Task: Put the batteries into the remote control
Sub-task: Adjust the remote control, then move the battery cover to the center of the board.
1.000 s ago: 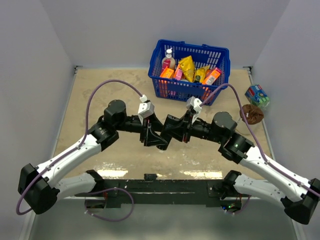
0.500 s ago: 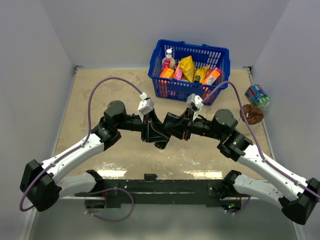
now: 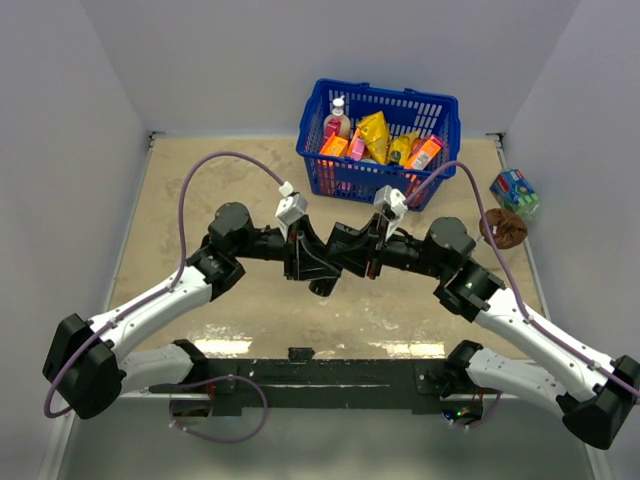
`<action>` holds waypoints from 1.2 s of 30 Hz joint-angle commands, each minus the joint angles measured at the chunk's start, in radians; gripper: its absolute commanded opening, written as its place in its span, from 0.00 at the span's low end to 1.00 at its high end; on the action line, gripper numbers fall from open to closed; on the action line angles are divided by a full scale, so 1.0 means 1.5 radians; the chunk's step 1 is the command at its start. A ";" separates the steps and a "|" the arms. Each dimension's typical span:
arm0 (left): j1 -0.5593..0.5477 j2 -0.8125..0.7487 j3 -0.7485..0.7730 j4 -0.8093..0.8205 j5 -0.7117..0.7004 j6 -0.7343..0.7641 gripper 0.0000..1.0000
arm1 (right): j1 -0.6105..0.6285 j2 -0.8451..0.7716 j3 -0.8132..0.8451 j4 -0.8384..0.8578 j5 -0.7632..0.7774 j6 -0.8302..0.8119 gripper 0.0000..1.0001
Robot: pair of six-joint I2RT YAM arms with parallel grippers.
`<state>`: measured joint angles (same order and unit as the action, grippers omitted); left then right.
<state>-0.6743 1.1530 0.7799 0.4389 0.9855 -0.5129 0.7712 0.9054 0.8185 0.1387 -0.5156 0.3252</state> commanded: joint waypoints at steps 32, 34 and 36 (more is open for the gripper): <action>0.229 -0.249 -0.169 -0.317 -0.782 -0.177 0.00 | 0.214 0.306 0.119 -0.403 0.191 -0.246 0.76; 0.250 -0.260 -0.169 -0.329 -0.776 -0.176 0.00 | 0.252 0.328 0.116 -0.406 0.207 -0.251 0.73; 0.259 -0.270 -0.167 -0.343 -0.776 -0.172 0.00 | 0.280 0.351 0.115 -0.408 0.221 -0.252 0.63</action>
<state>-0.3222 0.7864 0.5247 -0.0723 -0.1921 -0.7406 1.1179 1.4025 0.9600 -0.4370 -0.2428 -0.0147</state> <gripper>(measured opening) 0.208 0.715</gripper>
